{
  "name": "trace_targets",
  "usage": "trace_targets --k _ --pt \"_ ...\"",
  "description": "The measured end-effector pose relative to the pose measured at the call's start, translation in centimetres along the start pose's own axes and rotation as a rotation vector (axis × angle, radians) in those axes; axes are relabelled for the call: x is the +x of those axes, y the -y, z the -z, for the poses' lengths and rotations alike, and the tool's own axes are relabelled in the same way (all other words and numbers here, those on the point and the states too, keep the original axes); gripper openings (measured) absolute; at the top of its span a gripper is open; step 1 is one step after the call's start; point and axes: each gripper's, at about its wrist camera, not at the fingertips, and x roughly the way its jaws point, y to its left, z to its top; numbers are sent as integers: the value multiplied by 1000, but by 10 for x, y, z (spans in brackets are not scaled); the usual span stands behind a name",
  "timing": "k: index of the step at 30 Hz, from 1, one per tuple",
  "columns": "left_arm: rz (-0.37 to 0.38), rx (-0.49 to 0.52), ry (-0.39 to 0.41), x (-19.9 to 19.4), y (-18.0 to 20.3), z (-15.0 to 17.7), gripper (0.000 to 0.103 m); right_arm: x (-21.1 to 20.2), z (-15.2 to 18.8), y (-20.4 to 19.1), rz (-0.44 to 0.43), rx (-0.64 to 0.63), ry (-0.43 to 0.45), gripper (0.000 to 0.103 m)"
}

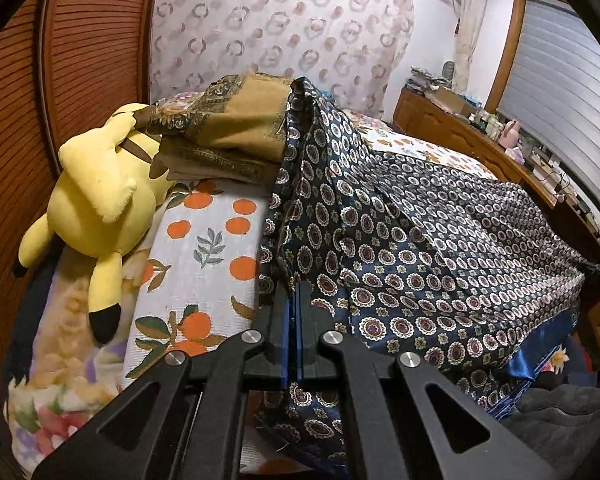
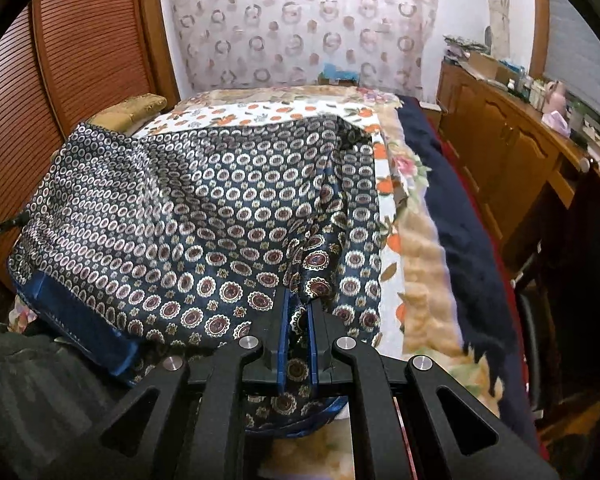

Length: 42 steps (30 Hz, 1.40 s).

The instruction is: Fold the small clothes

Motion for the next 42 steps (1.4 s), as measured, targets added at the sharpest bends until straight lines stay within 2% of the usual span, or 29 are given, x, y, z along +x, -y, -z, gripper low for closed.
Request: trace_targets --k 9,11,13,17,22,26,30,32,37,39,41,42 --pt "-13 9 0 2 3 0 3 -21 -15 -22 34 -75 61 18" --pt "-15 8 0 2 3 0 3 -29 -14 -28 38 -85 87 33" --pt "-16 10 -2 3 3 1 3 -35 -7 -33 35 -90 110 42" --pt "-27 19 -5 3 6 1 3 -30 -8 -48 15 -116 145 47" --pt "-30 20 -8 3 9 0 3 -4 -15 -66 -55 -115 174 47" --pt "-41 39 -7 3 12 1 3 25 -22 -88 -124 -135 162 48" --pt "-41 44 -7 3 14 2 3 63 -26 -104 -185 -181 117 49" --pt "-44 41 -11 4 14 2 3 78 -26 -114 -206 -205 88 56" --pt "-51 42 -23 6 13 2 3 118 -26 -132 -230 -248 22 61" --pt "-50 40 -21 5 11 1 11 130 -26 -131 -220 -258 2 61" --pt "-45 35 -10 4 10 1 39 141 -25 -132 -212 -261 -12 61" --pt "-40 33 -2 3 9 0 42 149 -26 -136 -210 -260 -17 61"
